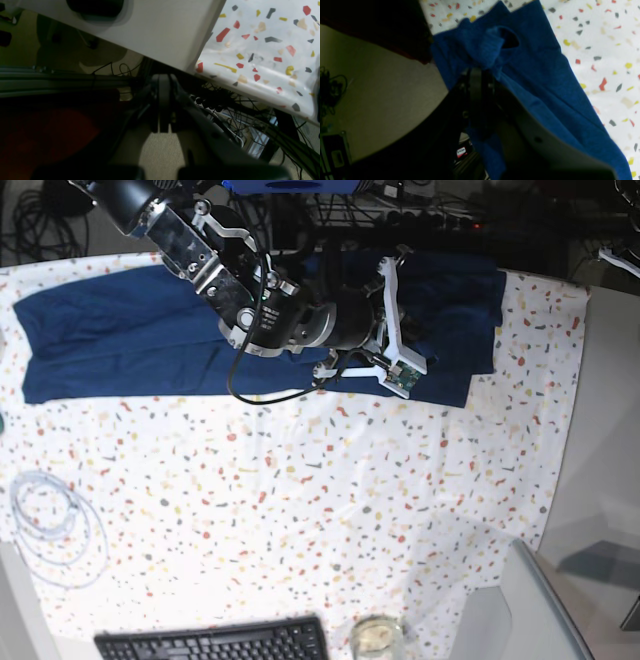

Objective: Layout the t-shirt on the table in an organized manner, then fold the t-shirt properly
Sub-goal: 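Reach the right gripper across to the strip's end near the left gripper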

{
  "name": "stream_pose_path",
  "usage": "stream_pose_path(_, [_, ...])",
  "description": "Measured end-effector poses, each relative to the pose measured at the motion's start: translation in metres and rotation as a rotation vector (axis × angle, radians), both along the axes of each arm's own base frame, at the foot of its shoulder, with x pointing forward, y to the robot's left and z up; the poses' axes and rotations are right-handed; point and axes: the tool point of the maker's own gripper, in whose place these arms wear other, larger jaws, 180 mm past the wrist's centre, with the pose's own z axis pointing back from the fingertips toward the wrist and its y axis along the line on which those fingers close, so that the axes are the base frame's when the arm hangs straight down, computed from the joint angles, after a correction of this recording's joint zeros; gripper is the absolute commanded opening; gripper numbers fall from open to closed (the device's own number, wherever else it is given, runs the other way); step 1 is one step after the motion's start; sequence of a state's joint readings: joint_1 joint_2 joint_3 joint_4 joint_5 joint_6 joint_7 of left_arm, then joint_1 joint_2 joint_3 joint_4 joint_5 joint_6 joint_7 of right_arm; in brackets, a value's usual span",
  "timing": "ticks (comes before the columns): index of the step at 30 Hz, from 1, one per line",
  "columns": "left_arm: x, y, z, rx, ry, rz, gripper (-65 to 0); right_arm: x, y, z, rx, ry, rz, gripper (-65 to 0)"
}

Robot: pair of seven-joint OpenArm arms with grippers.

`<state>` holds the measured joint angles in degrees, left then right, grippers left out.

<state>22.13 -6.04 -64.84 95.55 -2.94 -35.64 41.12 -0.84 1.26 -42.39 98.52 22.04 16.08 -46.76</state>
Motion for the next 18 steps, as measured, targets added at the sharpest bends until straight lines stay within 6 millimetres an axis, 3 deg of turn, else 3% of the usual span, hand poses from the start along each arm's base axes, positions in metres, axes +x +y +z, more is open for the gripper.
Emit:
stream_pose_path(8, [-0.001,-0.001,-0.001,-0.001,0.002,0.0,-65.0,-0.013,0.04,0.02,0.058,-0.022,0.092,-64.8])
stream_pose_path(13, [-0.001,-0.002,-0.002,-0.007,0.001,0.002,-65.0,-0.02,0.049,0.002,0.01,0.009,0.127,-64.8])
stream_pose_path(18, [-0.002,-0.005,-0.005,-0.016,0.002,0.005,-65.0,-0.01,0.055,0.002,0.013,-0.004,0.127,-64.8])
